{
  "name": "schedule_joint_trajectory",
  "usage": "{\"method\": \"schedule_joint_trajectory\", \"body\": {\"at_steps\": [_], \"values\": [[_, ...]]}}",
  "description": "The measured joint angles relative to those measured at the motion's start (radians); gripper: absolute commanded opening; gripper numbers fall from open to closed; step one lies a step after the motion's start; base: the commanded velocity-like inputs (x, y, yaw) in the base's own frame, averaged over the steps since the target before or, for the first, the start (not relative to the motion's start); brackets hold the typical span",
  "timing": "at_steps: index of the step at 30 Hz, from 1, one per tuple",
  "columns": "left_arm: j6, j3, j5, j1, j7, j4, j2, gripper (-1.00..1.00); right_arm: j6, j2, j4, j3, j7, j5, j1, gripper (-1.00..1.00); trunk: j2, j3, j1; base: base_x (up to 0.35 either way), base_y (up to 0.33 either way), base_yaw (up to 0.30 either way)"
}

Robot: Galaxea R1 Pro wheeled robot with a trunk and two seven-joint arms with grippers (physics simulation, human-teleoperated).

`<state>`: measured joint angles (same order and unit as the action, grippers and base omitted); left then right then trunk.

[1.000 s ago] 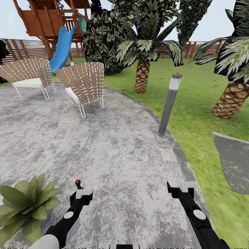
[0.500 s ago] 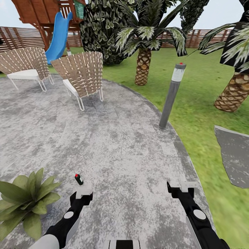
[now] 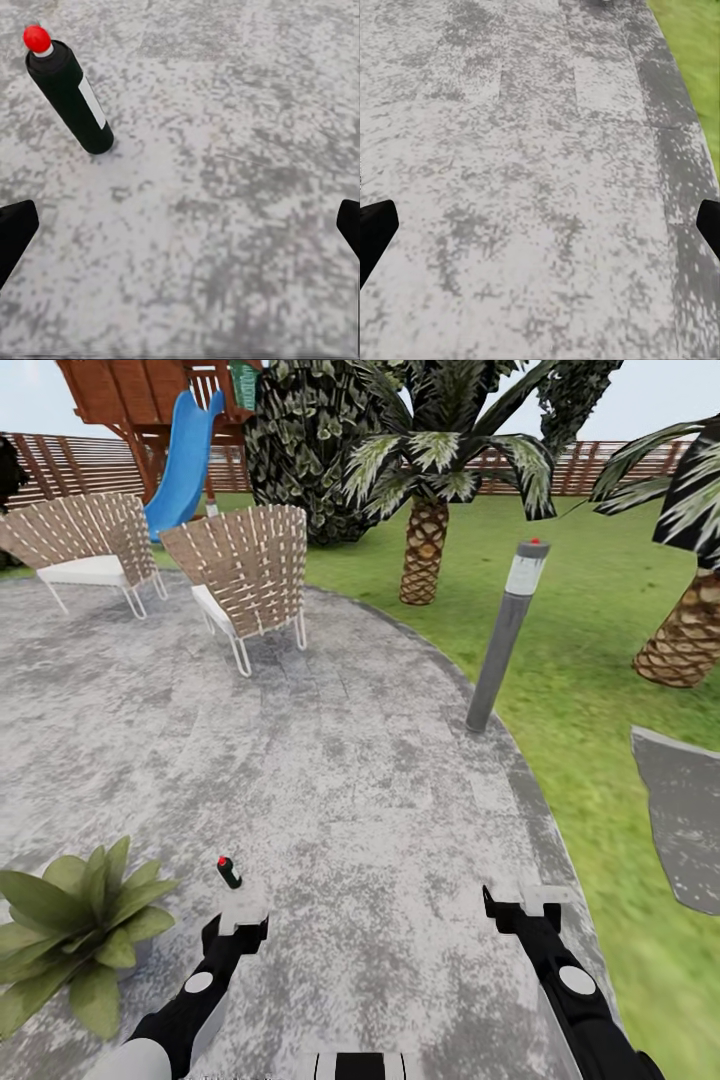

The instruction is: Pick up the pesticide atomizer in the garden and spray insectifuge to fully cover both potted plants in the garden.

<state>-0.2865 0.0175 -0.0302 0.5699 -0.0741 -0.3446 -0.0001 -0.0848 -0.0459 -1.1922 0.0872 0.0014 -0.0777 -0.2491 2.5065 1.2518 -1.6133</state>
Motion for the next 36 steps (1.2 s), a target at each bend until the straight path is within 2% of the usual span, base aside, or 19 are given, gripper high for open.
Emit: {"method": "schedule_joint_trajectory", "body": {"at_steps": [10, 19, 24, 36], "values": [[0.0, 0.001, 0.002, 0.0, 0.0, 0.0, 0.0, 1.0, 0.0, 0.0, 0.0, 0.0, 0.0, 0.0, 0.0, 1.0, 0.0, 0.0, 0.0, 0.071, -0.266, 0.274], [0.0, 0.002, 0.009, 0.0, -0.001, 0.0, 0.003, 1.0, 0.0, 0.0, 0.0, 0.0, 0.0, 0.0, 0.0, 1.0, 0.0, 0.0, 0.0, 0.228, -0.196, 0.278], [0.0, 0.002, 0.009, 0.0, -0.001, 0.0, 0.004, 1.0, 0.0, 0.0, 0.001, 0.0, 0.0, 0.0, 0.0, 1.0, 0.0, 0.0, 0.0, 0.153, -0.047, 0.278], [0.0, 0.001, 0.008, 0.0, -0.001, 0.0, 0.004, 1.0, 0.001, 0.0, 0.001, 0.0, 0.0, 0.0, -0.001, 1.0, 0.0, 0.0, 0.0, 0.01, -0.002, 0.276]]}}
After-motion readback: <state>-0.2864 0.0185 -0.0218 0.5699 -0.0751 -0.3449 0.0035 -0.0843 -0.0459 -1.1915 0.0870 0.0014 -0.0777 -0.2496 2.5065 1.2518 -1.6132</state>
